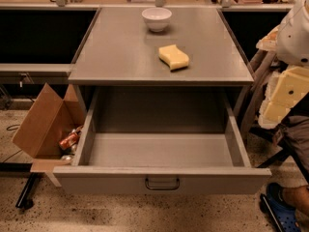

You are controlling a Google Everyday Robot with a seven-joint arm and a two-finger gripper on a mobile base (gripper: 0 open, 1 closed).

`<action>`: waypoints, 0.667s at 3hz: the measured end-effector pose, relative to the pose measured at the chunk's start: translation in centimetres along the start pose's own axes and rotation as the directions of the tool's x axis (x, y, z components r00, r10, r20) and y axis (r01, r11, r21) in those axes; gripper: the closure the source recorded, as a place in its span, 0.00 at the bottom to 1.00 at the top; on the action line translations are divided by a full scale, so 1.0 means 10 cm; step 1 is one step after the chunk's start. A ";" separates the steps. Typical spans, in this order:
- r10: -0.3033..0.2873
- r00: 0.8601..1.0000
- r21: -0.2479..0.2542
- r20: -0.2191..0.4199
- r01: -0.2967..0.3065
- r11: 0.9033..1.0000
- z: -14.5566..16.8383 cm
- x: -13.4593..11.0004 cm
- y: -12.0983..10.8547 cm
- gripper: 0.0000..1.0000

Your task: Place sponge into top drawer

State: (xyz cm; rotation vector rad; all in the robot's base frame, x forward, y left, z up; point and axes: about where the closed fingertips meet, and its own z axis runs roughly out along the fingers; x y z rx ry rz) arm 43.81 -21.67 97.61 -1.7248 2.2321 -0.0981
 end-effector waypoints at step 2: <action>0.007 0.999 -0.009 0.043 -0.006 1.000 0.29 -0.14 -0.41 0.00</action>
Offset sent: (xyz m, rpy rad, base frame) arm 0.0996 0.0103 -0.0300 0.0889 0.0074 0.0120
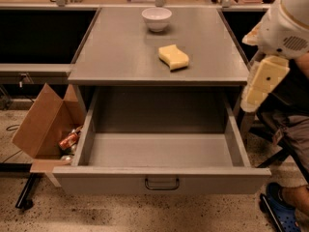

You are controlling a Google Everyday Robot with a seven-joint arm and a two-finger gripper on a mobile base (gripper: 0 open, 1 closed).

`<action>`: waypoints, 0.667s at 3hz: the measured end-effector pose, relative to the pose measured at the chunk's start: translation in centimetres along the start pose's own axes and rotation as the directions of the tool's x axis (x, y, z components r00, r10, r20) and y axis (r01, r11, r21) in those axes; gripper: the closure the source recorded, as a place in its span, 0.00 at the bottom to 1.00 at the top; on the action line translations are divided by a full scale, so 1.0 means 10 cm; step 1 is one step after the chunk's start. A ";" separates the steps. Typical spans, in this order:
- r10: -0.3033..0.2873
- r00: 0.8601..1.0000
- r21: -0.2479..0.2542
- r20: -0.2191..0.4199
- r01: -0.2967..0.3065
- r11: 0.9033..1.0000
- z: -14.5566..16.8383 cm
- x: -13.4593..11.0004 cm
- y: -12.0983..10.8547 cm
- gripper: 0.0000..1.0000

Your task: Place sponge into top drawer

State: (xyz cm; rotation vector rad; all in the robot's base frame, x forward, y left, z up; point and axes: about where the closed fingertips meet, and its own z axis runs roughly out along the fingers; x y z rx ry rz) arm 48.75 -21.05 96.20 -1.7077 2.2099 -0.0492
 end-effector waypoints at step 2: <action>0.169 0.954 0.000 0.246 -0.174 0.985 0.91 -0.35 -1.20 0.00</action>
Offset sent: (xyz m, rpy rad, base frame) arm 0.2025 0.0196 -0.0579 0.4034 -0.0971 -0.1597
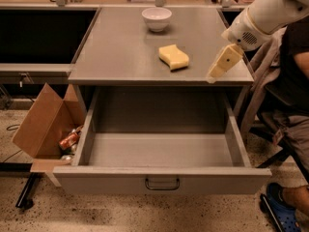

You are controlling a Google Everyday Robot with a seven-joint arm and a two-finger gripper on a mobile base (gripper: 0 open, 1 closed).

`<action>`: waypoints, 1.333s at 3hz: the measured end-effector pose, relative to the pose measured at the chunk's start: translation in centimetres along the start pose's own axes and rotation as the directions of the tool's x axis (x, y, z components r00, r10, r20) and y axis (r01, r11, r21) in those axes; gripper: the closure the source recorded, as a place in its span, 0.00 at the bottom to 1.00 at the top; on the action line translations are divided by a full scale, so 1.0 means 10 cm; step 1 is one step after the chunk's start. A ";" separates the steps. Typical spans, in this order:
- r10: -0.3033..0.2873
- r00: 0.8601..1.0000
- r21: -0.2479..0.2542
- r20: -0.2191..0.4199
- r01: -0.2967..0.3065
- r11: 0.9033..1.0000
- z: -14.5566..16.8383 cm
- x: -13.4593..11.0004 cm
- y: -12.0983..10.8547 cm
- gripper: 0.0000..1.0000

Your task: Place sponge into top drawer

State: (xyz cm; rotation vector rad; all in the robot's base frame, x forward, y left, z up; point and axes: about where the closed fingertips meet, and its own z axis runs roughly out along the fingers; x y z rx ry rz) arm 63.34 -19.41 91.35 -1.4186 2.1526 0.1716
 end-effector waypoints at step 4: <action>0.080 0.993 -0.055 0.086 -0.076 0.996 0.62 -0.34 -0.43 0.00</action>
Offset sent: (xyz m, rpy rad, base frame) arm 0.0518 0.0174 -0.0054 0.0662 0.0141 -0.0270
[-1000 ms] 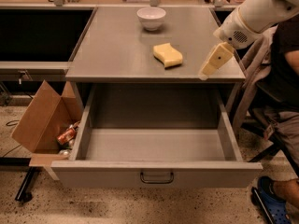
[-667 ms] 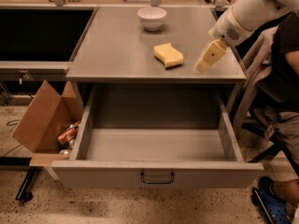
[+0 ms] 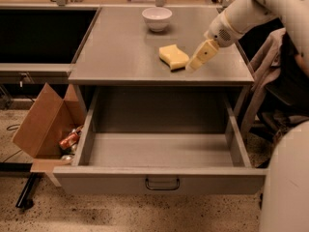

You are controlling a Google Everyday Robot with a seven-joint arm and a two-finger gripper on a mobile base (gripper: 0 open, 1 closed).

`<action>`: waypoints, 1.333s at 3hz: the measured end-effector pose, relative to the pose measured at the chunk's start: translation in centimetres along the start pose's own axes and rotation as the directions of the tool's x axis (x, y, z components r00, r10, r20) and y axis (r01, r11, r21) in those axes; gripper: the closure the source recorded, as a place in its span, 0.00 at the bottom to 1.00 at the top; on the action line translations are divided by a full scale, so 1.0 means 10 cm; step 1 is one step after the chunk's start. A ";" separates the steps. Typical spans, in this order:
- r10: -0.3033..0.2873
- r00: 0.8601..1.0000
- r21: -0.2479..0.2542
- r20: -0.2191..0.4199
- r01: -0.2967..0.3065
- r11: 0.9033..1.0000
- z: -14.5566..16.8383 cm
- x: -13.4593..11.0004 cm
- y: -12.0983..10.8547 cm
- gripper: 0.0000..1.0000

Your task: Place sponge into top drawer

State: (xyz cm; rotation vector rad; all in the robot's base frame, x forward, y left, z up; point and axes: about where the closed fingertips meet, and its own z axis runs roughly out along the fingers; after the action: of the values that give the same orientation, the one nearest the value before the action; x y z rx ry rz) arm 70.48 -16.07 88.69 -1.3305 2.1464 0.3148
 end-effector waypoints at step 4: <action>0.096 0.992 -0.048 0.082 -0.092 0.995 0.79 -0.15 -0.23 0.27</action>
Offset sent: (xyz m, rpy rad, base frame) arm 0.0449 0.0212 -0.0464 0.1157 0.0425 -0.0317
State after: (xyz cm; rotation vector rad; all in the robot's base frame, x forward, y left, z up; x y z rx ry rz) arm 75.81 -12.30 83.50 -1.2204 2.1463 0.4508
